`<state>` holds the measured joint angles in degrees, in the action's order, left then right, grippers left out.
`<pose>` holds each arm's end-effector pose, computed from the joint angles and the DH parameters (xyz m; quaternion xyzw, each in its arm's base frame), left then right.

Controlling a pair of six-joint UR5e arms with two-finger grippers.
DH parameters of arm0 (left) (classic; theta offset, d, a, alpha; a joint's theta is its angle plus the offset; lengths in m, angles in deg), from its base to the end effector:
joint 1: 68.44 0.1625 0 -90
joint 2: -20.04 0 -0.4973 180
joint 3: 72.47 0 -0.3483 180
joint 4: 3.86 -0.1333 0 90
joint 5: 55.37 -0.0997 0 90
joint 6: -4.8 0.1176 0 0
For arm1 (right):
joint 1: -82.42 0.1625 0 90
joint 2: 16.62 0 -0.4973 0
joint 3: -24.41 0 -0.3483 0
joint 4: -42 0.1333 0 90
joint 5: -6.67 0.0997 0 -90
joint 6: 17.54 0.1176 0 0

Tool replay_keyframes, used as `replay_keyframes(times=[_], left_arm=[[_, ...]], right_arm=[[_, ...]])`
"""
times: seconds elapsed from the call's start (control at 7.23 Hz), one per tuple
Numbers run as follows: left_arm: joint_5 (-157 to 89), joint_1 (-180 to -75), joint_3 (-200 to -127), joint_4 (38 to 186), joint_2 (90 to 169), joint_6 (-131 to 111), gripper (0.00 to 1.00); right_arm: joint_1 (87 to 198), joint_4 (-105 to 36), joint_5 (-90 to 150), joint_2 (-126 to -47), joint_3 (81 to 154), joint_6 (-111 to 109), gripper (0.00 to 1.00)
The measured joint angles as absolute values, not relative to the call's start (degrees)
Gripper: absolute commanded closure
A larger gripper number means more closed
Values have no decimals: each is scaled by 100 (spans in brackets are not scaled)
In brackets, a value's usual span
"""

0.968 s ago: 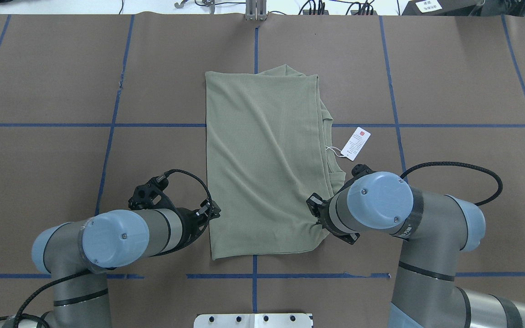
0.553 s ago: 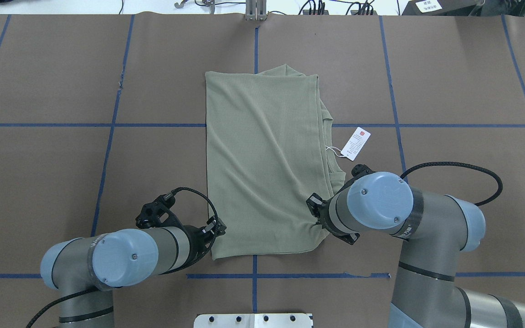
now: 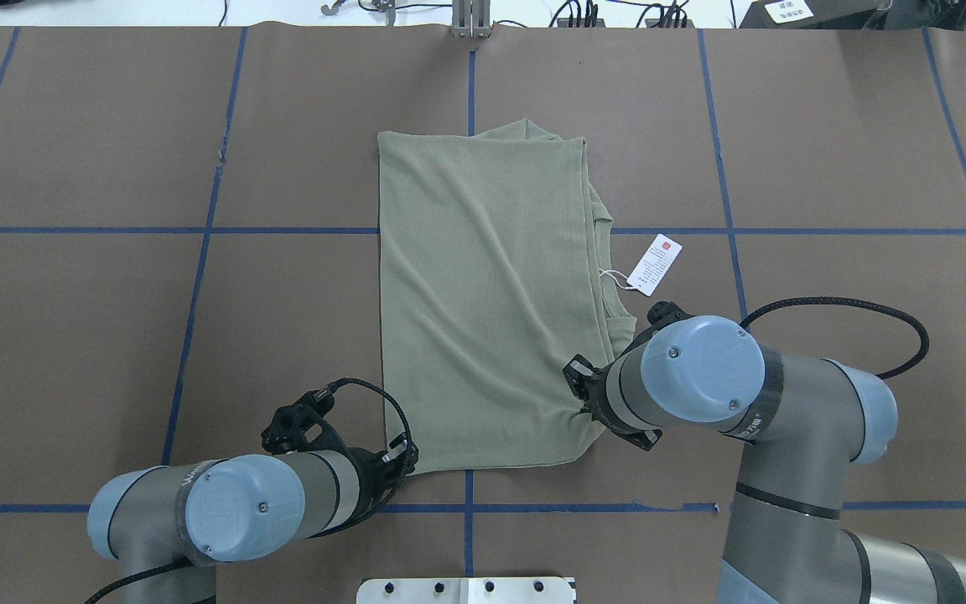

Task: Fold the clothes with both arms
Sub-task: 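Lower the left gripper to the opposite near corner and grasp it, then lift the near edge with both grippers and fold it toward the far edge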

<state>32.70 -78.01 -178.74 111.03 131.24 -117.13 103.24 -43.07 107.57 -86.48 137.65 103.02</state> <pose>0.5754 -0.2362 0.3805 -0.0862 0.5106 -0.3112 0.7968 -0.4998 -0.3089 0.3925 -0.1209 -0.3985 0.3587 0.8354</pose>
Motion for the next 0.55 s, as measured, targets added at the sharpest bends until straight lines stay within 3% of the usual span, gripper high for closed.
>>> replay_keyframes(times=[0.28,0.55], left_arm=[[3274,-7919,-18074,10986,13096,-11639,100],[3291,-7933,-18967,10521,12834,-11640,100]], right_arm=[[10323,-4308,10751,-8655,13778,10307,100],[10222,-4369,10740,-8726,13996,10353,100]])
